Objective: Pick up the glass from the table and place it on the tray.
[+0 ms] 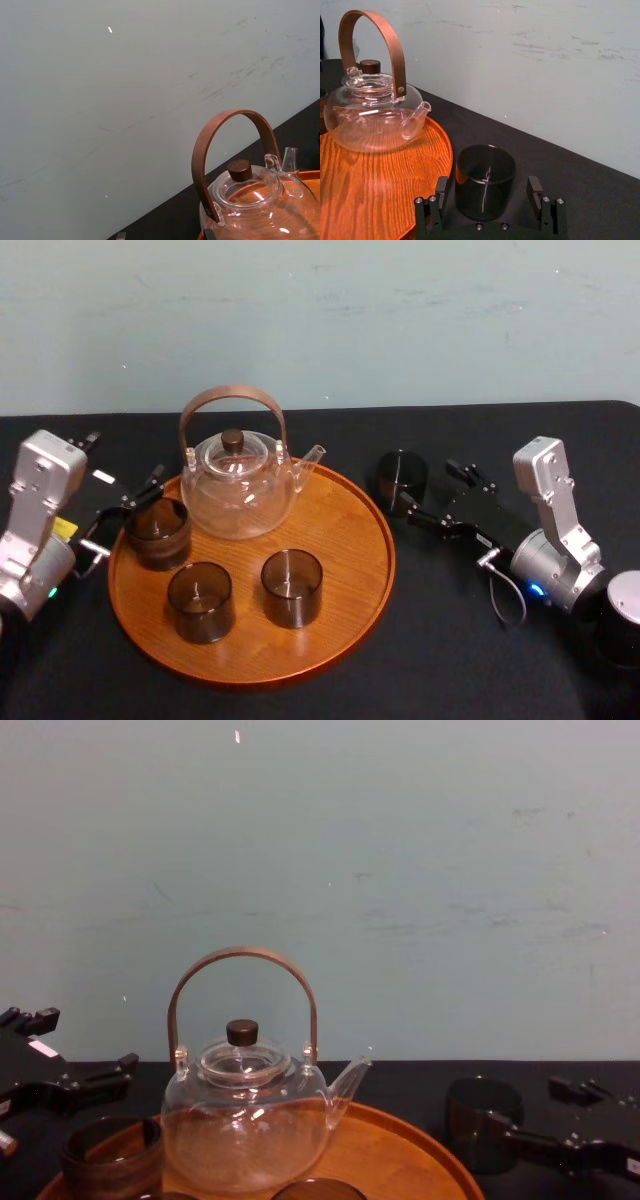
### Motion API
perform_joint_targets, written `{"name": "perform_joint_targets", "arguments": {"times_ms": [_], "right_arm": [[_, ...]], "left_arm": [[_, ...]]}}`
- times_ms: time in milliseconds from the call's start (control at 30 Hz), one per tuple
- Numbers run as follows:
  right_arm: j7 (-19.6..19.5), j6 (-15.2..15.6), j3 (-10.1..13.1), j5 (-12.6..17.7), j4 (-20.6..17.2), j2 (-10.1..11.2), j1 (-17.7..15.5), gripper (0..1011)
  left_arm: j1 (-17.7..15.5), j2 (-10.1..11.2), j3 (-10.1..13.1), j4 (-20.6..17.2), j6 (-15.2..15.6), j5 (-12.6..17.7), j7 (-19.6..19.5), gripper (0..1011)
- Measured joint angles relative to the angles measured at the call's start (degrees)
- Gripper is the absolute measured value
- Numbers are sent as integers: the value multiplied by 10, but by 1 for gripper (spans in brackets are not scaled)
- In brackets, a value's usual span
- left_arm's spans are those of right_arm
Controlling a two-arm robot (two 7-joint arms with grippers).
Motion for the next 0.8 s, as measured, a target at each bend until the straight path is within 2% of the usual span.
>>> {"name": "perform_joint_targets", "arguments": {"times_ms": [800], "right_arm": [[26,-36,-15,-7,128,-34,93,1002]], "left_arm": [[0,0,0,0,0,0,0,1001]]}}
